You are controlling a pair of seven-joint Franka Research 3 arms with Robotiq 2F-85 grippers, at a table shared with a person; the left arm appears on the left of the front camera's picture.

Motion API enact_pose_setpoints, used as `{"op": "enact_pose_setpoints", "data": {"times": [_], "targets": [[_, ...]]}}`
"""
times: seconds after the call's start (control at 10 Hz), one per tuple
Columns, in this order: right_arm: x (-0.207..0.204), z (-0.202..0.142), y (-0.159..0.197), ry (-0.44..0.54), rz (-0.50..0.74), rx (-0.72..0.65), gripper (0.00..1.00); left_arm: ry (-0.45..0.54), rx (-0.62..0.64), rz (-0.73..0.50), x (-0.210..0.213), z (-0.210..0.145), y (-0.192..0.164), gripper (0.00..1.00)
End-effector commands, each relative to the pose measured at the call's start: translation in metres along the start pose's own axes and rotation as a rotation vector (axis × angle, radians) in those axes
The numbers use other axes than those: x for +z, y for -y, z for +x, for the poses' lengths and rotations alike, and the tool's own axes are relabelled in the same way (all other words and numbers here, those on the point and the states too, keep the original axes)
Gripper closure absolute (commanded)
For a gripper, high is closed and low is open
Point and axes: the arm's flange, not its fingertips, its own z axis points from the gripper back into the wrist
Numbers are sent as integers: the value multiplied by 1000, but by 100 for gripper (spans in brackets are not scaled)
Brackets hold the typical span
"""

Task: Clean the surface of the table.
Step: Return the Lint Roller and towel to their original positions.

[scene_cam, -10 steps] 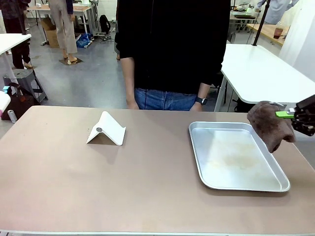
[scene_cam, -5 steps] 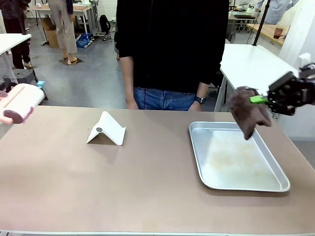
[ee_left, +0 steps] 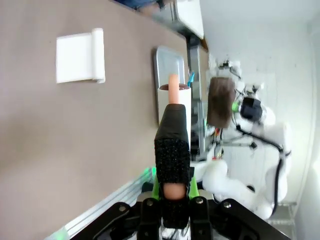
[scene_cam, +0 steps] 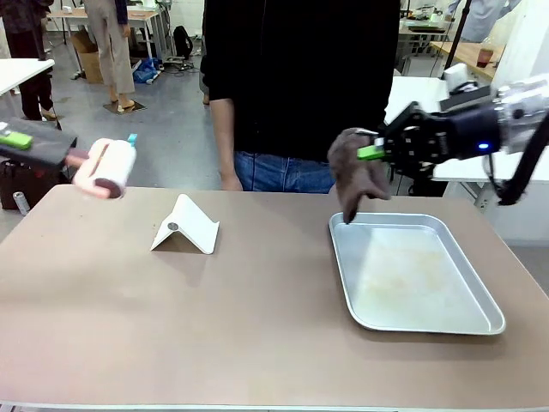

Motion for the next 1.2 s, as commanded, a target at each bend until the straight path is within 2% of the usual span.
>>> {"op": "enact_pose_setpoints", "data": {"times": [0.0, 0.1, 0.3, 0.4, 0.5, 0.8, 0.9, 1.1], "targets": [[-44, 8, -10, -19, 7, -21, 88, 114, 50, -15, -30, 2, 13, 79], [-65, 5, -13, -13, -8, -17, 88, 114, 41, 15, -43, 10, 12, 79], [-109, -1, -8, -11, -57, -1, 88, -16, 51, 73, -71, 27, -4, 79], [-129, -4, 0, -52, -75, -5, 88, -40, 43, 92, -82, 31, -13, 79], [-137, -2, 9, -79, -86, -22, 88, -28, 48, 95, -87, 35, -18, 79], [-124, 8, 27, -110, -76, -83, 88, -92, 74, 71, -84, 40, -25, 79], [-139, -8, 22, -103, -100, -64, 88, -54, 80, 97, -99, 34, -29, 79], [-139, -8, 22, -103, -100, -64, 88, -54, 80, 97, -99, 34, -29, 79]]}}
